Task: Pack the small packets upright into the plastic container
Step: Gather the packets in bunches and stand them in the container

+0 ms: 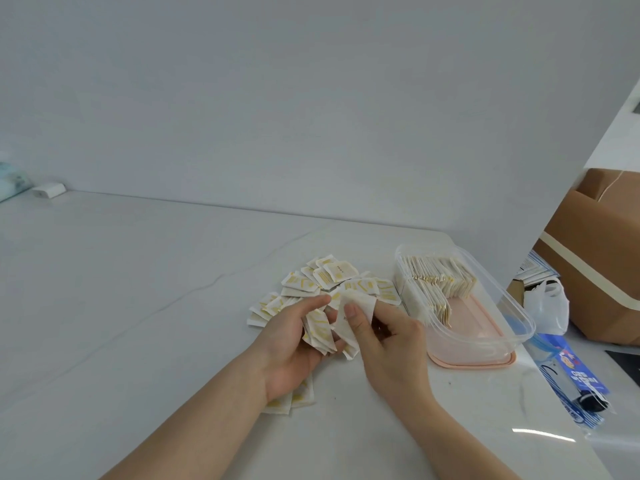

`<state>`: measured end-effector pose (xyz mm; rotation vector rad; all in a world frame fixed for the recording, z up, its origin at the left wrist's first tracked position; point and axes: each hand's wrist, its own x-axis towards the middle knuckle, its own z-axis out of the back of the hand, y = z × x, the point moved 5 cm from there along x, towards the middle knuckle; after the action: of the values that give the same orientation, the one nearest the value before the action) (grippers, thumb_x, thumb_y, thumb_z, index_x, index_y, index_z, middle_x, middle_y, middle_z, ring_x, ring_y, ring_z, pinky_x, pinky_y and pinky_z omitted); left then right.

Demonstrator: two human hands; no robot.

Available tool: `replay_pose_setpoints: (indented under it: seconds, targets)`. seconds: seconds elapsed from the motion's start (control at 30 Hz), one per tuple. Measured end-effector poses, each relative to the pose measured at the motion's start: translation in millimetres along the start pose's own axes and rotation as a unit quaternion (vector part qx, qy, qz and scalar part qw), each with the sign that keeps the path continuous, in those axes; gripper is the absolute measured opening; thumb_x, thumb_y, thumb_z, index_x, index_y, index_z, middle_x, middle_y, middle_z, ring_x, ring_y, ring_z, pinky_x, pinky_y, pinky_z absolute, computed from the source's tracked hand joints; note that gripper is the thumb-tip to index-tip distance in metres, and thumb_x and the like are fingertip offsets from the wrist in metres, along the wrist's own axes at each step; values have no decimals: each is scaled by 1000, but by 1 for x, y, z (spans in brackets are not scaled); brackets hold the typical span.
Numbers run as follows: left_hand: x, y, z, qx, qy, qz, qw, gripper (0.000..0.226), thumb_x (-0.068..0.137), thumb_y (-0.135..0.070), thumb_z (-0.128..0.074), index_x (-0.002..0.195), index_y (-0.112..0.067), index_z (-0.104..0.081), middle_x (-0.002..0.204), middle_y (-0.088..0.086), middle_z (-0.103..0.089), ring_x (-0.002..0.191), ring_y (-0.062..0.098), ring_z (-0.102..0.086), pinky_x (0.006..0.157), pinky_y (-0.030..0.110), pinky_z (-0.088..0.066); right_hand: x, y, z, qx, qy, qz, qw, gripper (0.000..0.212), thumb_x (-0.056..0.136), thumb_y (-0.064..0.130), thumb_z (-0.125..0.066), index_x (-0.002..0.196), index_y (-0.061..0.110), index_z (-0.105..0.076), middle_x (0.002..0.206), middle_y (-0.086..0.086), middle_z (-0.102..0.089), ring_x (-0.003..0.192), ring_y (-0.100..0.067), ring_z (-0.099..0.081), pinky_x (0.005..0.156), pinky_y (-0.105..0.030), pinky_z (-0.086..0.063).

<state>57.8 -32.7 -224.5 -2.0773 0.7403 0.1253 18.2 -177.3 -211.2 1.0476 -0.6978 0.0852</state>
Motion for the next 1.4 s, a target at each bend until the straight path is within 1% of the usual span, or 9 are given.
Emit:
replay_pose_setpoints:
  seconds: [0.13, 0.23, 0.4, 0.6, 0.77, 0.93, 1.1, 1.27, 1.4]
  targets:
    - [-1, 1, -4, 0, 28, -4, 1000, 48, 81, -17, -70, 123, 6, -64, 118, 25, -65, 91, 41, -70, 86, 46, -56, 1, 8, 5, 38, -41, 39, 998, 29, 96, 35, -68, 82, 11, -77, 72, 1, -52, 60, -12, -46, 55, -18, -34]
    - [0, 2, -3, -14, 39, 13, 999, 47, 104, -29, -50, 138, 2, -57, 130, 26, -66, 103, 46, -70, 99, 52, -53, 2, 12, 7, 15, -46, 88, 995, 16, 94, 21, -73, 107, 21, -82, 75, 4, -50, 62, -12, -52, 55, -20, -41]
    - [-4, 3, -4, -14, 53, 39, 998, 57, 108, -40, -38, 121, 4, -72, 134, 24, -65, 115, 40, -58, 117, 51, -35, -2, 14, 6, -43, -52, 179, 982, 16, 93, 30, -74, 105, 23, -82, 76, 8, -61, 61, -7, -56, 47, -34, -46]
    - [-5, -4, -3, -32, 28, 28, 999, 32, 101, -32, -54, 116, -6, -65, 104, 16, -70, 85, 28, -72, 73, 37, -61, -5, 16, 0, -131, -19, 234, 963, 15, 92, 21, -77, 105, 26, -81, 108, 16, -75, 88, -12, -70, 62, -35, -55]
    - [-4, -8, 1, -15, 16, 11, 1000, 39, 95, -16, -58, 130, 0, -61, 117, 22, -73, 99, 32, -72, 90, 40, -52, -5, 28, -3, -200, 22, 282, 938, 19, 95, 28, -72, 112, 32, -78, 100, 5, -60, 87, -19, -51, 72, -36, -46]
    - [-3, -13, 4, -21, -7, -17, 1000, 51, 91, -16, -60, 139, 0, -57, 128, 25, -69, 112, 37, -70, 97, 43, -51, -7, 26, -1, -242, -24, 301, 922, 13, 92, 26, -74, 104, 28, -80, 80, 11, -63, 72, -19, -56, 64, -39, -42]
    - [-8, -10, -4, -36, 14, -4, 999, 40, 103, -30, -53, 133, -5, -58, 112, 22, -75, 86, 29, -77, 80, 38, -54, -7, 22, -3, -248, -11, 272, 930, 19, 93, 24, -74, 110, 29, -79, 93, 13, -68, 82, -19, -60, 71, -37, -42]
    - [-1, -9, 3, -45, -9, -18, 999, 30, 104, -20, -50, 129, -9, -62, 110, 17, -77, 89, 28, -77, 74, 38, -60, -9, 29, -10, -244, 79, 237, 937, 25, 101, 39, -57, 120, 32, -73, 106, 9, -58, 95, -18, -56, 82, -34, -42]
    - [4, -16, 14, -71, -44, -54, 995, 23, 104, -20, -53, 120, -9, -65, 96, 15, -73, 69, 26, -67, 56, 33, -57, 4, 3, 0, -198, 64, 111, 972, 39, 96, 35, -53, 132, 26, -65, 120, 12, -53, 112, -13, -52, 94, -33, -47]
